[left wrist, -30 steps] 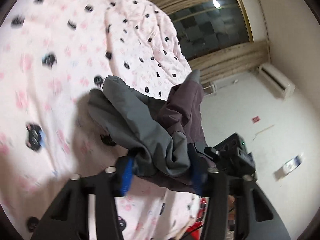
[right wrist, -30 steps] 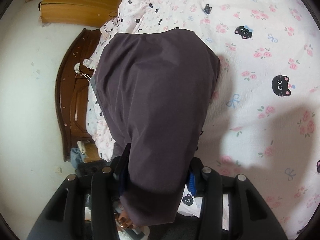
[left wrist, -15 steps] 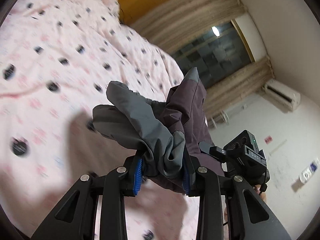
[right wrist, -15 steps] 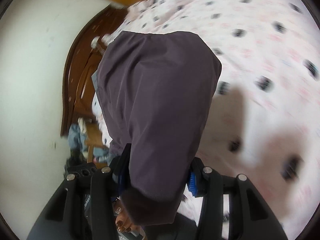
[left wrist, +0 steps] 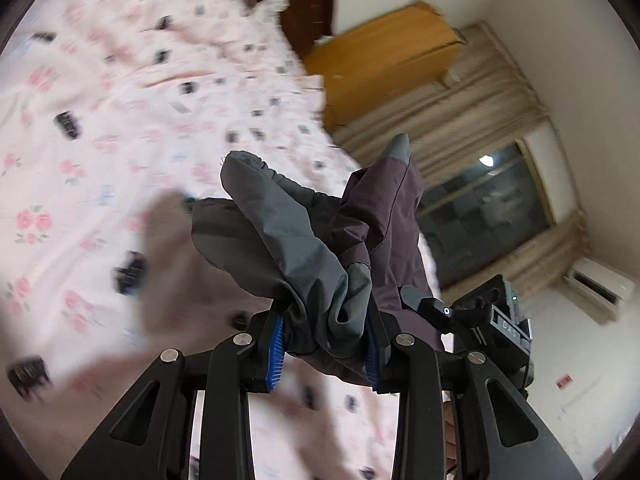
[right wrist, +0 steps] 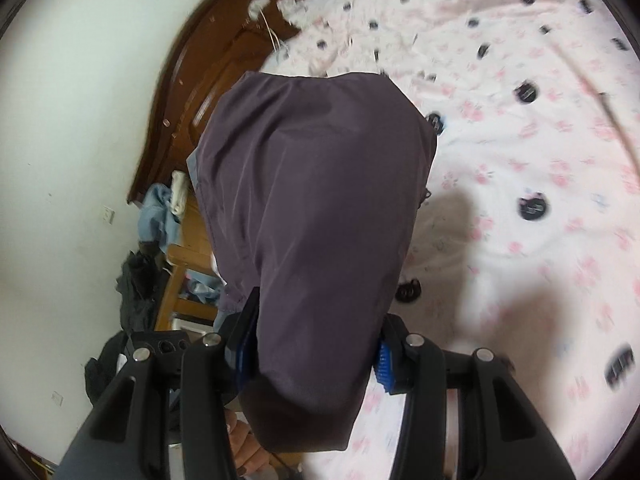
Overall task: Fold clothes
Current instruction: 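Lower the folded jacket onto the bed with both grippers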
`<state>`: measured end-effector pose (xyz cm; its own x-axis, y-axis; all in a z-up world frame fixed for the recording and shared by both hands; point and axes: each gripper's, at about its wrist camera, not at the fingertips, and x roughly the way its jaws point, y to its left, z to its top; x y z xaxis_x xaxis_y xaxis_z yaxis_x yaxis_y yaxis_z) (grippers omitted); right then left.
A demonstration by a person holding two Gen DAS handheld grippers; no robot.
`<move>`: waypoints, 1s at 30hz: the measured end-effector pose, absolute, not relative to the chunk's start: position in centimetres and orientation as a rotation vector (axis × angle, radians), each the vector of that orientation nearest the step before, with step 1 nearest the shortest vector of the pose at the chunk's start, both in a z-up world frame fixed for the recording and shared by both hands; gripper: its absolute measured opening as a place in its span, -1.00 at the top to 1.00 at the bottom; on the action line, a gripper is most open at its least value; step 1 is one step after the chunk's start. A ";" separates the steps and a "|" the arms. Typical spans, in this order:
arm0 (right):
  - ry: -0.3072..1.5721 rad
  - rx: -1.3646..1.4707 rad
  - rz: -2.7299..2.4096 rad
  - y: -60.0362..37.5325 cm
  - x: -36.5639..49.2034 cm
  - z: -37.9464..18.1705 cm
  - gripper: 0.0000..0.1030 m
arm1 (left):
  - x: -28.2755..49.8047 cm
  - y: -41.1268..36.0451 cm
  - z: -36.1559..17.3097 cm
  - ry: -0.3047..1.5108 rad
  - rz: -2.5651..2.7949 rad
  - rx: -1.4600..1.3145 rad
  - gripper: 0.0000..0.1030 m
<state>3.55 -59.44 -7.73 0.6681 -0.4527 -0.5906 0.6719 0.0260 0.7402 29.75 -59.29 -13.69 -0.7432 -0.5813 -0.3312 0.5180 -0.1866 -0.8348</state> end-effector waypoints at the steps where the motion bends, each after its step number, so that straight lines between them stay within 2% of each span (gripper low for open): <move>1: 0.227 1.282 -0.886 -59.8 3.7 -8.5 0.07 | 30.1 -59.9 -15.0 1.384 -1.958 -0.062 0.46; 5: 0.288 1.309 -0.916 -61.3 4.4 -11.4 0.06 | 31.0 -61.8 -21.2 1.527 -1.812 0.032 0.46; 8: 0.334 1.329 -0.938 -62.4 4.9 -13.7 -0.12 | 31.1 -61.4 -23.2 1.497 -1.824 0.035 0.47; 11: 0.380 1.348 -0.960 -63.6 5.3 -15.9 -0.30 | 30.5 -60.7 -23.0 1.411 -1.863 0.047 0.45; 13: 0.408 1.355 -0.978 -64.2 5.5 -17.1 -0.30 | 30.4 -60.4 -22.8 1.395 -1.867 0.045 0.43; 17: 0.391 1.235 -1.090 -64.4 2.7 -12.6 -0.30 | 30.8 -59.6 -22.1 1.398 -1.854 0.021 0.33; 20: 0.385 1.120 -1.134 -64.3 1.7 -8.3 -0.32 | 31.4 -58.3 -20.0 1.320 -1.810 0.030 0.11; 23: 0.414 1.055 -1.104 -64.6 2.2 -6.2 -0.25 | 31.2 -56.0 -16.7 1.083 -1.765 0.069 0.00; 24: 0.433 1.033 -1.094 -64.8 2.6 -5.7 -0.20 | 31.0 -55.4 -15.7 1.013 -1.768 0.075 -0.13; 25: 0.458 1.007 -1.093 -65.0 3.5 -5.5 -0.18 | 30.8 -54.7 -14.6 0.944 -1.770 0.080 -0.28; 26: 0.483 0.981 -1.092 -65.2 4.5 -5.4 -0.16 | 30.5 -54.4 -13.6 0.895 -1.787 0.072 -0.34; 30: 0.548 0.962 -1.072 -66.2 7.2 -6.5 -0.08 | 27.2 -55.1 -11.4 0.796 -1.925 0.111 -0.50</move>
